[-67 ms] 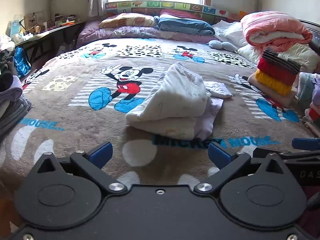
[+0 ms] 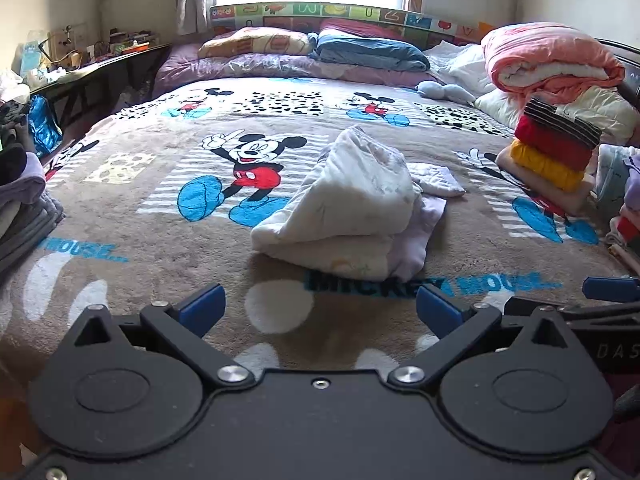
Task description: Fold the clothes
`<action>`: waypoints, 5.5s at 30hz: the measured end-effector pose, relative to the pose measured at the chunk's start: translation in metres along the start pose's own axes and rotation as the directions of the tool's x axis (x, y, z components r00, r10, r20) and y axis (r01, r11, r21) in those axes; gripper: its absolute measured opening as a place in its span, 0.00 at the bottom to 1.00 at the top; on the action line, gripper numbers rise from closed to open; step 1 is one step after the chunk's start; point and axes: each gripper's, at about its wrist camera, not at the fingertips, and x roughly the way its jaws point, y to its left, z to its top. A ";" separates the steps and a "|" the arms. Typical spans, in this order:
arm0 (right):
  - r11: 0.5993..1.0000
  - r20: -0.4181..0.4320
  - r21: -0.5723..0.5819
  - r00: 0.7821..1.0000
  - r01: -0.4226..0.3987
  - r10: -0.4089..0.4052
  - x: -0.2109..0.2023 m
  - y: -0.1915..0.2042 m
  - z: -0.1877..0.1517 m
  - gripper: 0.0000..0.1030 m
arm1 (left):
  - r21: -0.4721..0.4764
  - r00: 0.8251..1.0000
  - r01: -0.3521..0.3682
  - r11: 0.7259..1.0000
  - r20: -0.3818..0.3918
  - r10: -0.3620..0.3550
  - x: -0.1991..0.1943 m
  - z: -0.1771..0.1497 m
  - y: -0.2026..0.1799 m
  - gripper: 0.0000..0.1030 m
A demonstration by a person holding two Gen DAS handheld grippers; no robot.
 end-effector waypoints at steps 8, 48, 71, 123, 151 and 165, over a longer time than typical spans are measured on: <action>1.000 -0.005 -0.001 1.000 -0.002 0.002 0.002 0.000 -0.002 1.00 | 0.005 1.000 -0.007 1.000 0.003 0.007 -0.001 -0.001 -0.002 1.00; 1.000 -0.021 -0.003 1.000 -0.009 0.009 0.007 0.003 -0.006 1.00 | -0.023 1.000 0.009 1.000 0.001 -0.009 0.007 -0.003 0.003 1.00; 0.990 -0.018 0.067 0.992 -0.120 0.122 0.019 -0.013 -0.010 1.00 | -0.076 0.998 0.059 0.995 0.006 -0.059 0.026 -0.006 0.009 1.00; 0.783 0.108 0.333 0.847 -0.525 0.521 0.229 -0.085 0.015 0.61 | 0.049 0.993 0.103 0.993 -0.060 -0.100 0.184 0.104 0.001 0.81; 0.610 0.346 0.548 0.819 -0.573 0.458 0.165 -0.189 -0.003 0.10 | -0.099 0.988 -0.046 0.994 0.141 0.060 0.126 0.087 0.049 0.12; 0.640 0.296 0.600 0.877 -0.479 0.379 0.148 -0.211 -0.043 0.10 | -0.186 0.970 -0.221 0.957 0.063 0.236 0.139 0.023 0.074 0.12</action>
